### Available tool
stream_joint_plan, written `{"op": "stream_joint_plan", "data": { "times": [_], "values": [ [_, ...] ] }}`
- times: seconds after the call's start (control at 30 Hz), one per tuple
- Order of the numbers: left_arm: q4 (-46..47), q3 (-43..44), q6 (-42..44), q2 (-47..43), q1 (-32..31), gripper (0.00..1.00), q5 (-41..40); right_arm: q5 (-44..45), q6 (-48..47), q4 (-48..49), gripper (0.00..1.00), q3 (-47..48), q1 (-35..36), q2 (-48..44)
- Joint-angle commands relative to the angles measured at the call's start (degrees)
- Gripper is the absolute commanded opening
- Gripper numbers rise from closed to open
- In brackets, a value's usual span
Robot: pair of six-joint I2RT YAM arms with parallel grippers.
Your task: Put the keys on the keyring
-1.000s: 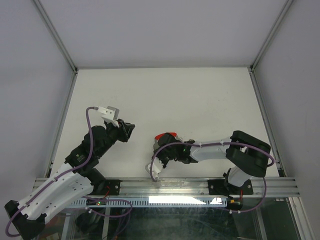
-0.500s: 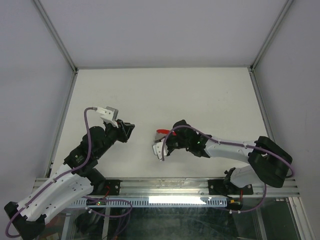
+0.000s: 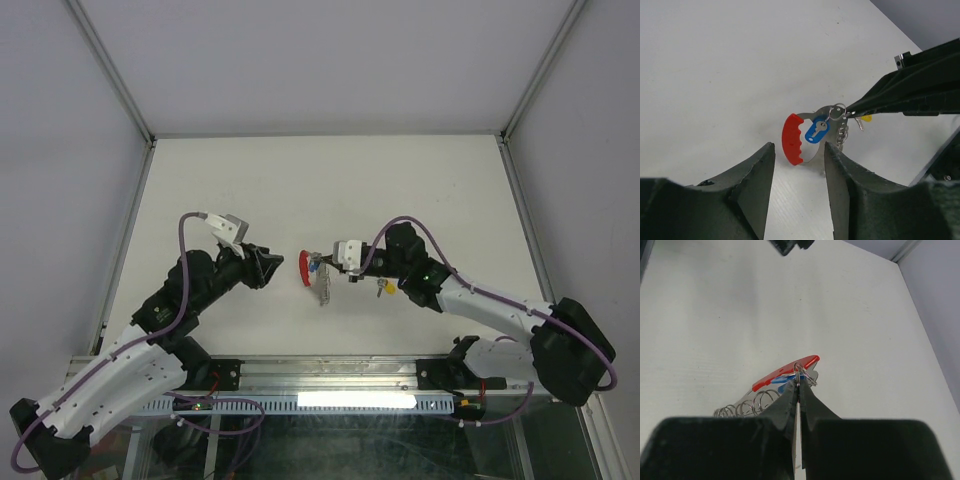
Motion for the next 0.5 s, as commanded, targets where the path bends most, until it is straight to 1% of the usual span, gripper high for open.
{"op": "stream_joint_plan", "data": {
  "times": [0.0,0.07,0.1,0.17,0.27,0.33,0.37,0.47],
  "values": [
    [5.4,2.0,1.2,1.7,0.1,0.46,4.8,-0.5,15.6,8.7,0.00,0.3,-2.5,-3.3],
    [6.0,2.2,1.3,3.4,0.1,0.51,6.8,1.5,20.0,8.2,0.00,0.7,-3.0,-3.9],
    [6.5,2.2,1.4,4.3,0.1,0.53,7.5,2.3,21.9,7.6,0.00,0.9,-4.4,-4.2],
    [7.1,2.3,1.2,6.2,0.1,0.56,8.6,2.4,25.2,6.3,0.00,1.5,-5.9,-4.6],
    [8.2,2.5,1.2,8.7,0.1,0.62,9.5,2.4,26.1,3.7,0.00,2.9,-7.0,-4.3],
    [8.5,2.8,1.2,9.9,0.1,0.64,9.2,2.4,26.1,-0.7,0.00,5.1,-7.1,-3.7],
    [8.5,3.0,1.2,10.2,0.1,0.65,9.0,2.8,33.1,-2.7,0.00,6.5,-7.1,-3.5],
    [9.3,3.1,1.2,10.6,0.1,0.66,8.3,2.4,34.1,-3.6,0.00,7.1,-7.1,-4.1]
  ]
}}
